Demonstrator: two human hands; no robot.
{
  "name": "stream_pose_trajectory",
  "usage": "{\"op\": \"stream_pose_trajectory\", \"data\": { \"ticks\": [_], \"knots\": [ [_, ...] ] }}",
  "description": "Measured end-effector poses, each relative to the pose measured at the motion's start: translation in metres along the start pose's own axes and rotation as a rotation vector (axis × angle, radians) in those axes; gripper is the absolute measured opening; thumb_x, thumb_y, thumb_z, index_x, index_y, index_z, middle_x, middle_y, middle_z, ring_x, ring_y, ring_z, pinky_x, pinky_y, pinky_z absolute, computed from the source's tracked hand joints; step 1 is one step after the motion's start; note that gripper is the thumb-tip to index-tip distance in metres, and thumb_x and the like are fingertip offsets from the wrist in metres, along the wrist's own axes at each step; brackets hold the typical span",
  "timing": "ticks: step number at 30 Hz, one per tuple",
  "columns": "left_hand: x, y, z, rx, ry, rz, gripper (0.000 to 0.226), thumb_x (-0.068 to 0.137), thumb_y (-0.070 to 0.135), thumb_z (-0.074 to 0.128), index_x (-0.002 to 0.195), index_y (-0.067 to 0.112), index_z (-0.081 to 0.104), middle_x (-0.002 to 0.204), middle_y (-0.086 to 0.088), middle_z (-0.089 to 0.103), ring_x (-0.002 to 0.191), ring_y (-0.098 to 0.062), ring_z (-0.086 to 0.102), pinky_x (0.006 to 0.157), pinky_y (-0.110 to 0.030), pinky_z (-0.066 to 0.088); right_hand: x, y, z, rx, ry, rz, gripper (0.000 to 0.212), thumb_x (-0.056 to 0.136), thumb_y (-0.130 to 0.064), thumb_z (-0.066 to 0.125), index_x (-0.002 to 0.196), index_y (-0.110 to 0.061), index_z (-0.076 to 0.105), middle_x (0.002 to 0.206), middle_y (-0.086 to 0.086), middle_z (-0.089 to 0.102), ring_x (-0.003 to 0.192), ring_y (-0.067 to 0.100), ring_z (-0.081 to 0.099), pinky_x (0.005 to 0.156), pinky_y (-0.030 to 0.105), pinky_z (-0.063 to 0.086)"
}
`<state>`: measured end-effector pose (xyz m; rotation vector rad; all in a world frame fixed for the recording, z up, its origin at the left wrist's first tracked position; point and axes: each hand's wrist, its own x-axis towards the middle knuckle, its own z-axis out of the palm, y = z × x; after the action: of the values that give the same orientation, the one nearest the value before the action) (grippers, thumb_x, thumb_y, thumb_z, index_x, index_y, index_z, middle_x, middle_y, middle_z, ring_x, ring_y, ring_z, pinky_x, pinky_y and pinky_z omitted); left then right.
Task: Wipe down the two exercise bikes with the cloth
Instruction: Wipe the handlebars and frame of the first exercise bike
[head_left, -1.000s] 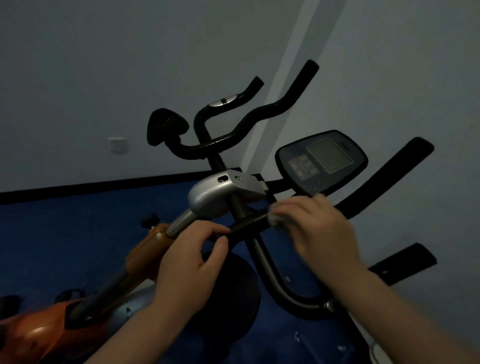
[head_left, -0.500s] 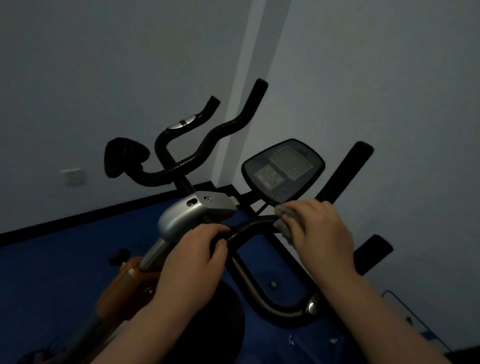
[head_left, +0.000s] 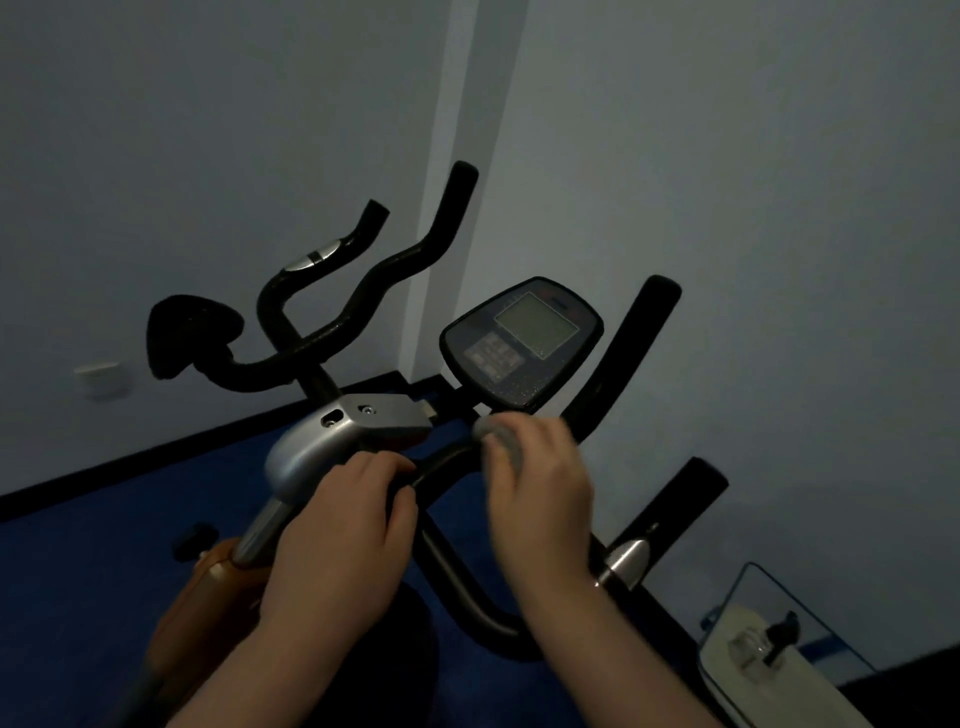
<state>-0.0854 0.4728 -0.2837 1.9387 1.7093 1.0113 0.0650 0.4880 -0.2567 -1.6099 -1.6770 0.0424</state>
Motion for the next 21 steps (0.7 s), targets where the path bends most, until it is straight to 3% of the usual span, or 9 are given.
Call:
{"op": "stream_pose_trajectory", "data": {
  "ticks": [3,8,12,15,18,21],
  "knots": [
    [0.005,0.002,-0.004,-0.105,-0.041,-0.085,0.019,0.09,0.035,0.046,0.104,0.042,0.056,0.1,0.023,0.057,0.094,0.001,0.055,0.073,-0.024,0.046,0.01,0.009,-0.012,0.115,-0.134,-0.076,0.014,0.089,-0.021,0.061,0.099,-0.028,0.068,0.098,-0.014,0.057,0.088,-0.002,0.052,0.074,0.005,0.039],
    [0.037,0.022,0.01,-0.206,-0.063,-0.057,0.018,0.09,0.028,0.052,0.1,0.037,0.064,0.098,0.018,0.064,0.094,-0.001,0.059,0.084,-0.03,0.049,0.062,0.04,-0.036,-0.121,0.126,0.066,0.015,0.092,-0.021,0.058,0.105,-0.019,0.066,0.113,-0.002,0.048,0.102,0.014,0.048,0.072,0.021,0.041],
    [0.058,0.038,0.029,-0.354,-0.099,-0.049,0.016,0.092,0.02,0.054,0.093,0.03,0.067,0.094,0.008,0.067,0.093,-0.009,0.062,0.085,-0.031,0.049,0.03,0.033,-0.02,-0.069,0.009,0.021,0.01,0.093,-0.022,0.055,0.099,-0.025,0.062,0.108,-0.007,0.044,0.099,0.01,0.045,0.067,0.013,0.037],
    [0.06,0.03,0.035,-0.363,-0.155,-0.067,0.018,0.093,0.023,0.053,0.093,0.035,0.065,0.096,0.013,0.067,0.096,-0.008,0.061,0.089,-0.034,0.047,0.046,0.043,-0.039,0.015,-0.009,0.006,0.009,0.091,-0.025,0.058,0.097,-0.027,0.065,0.103,-0.01,0.042,0.094,0.008,0.048,0.07,0.016,0.039],
    [0.056,0.027,0.04,-0.26,-0.177,-0.053,0.018,0.094,0.031,0.046,0.097,0.044,0.058,0.095,0.023,0.062,0.093,0.0,0.057,0.081,-0.028,0.044,0.071,0.047,-0.045,-0.061,0.154,0.083,0.012,0.092,-0.024,0.059,0.101,-0.022,0.066,0.109,-0.004,0.044,0.099,0.013,0.048,0.072,0.022,0.042],
    [0.052,0.028,0.039,-0.253,-0.181,-0.036,0.02,0.095,0.033,0.044,0.102,0.048,0.054,0.093,0.027,0.058,0.088,0.01,0.053,0.07,-0.016,0.038,0.043,0.035,-0.022,-0.088,0.148,0.116,0.013,0.093,-0.03,0.055,0.102,-0.024,0.064,0.111,-0.008,0.041,0.1,0.01,0.046,0.072,0.013,0.036]
  ]
}}
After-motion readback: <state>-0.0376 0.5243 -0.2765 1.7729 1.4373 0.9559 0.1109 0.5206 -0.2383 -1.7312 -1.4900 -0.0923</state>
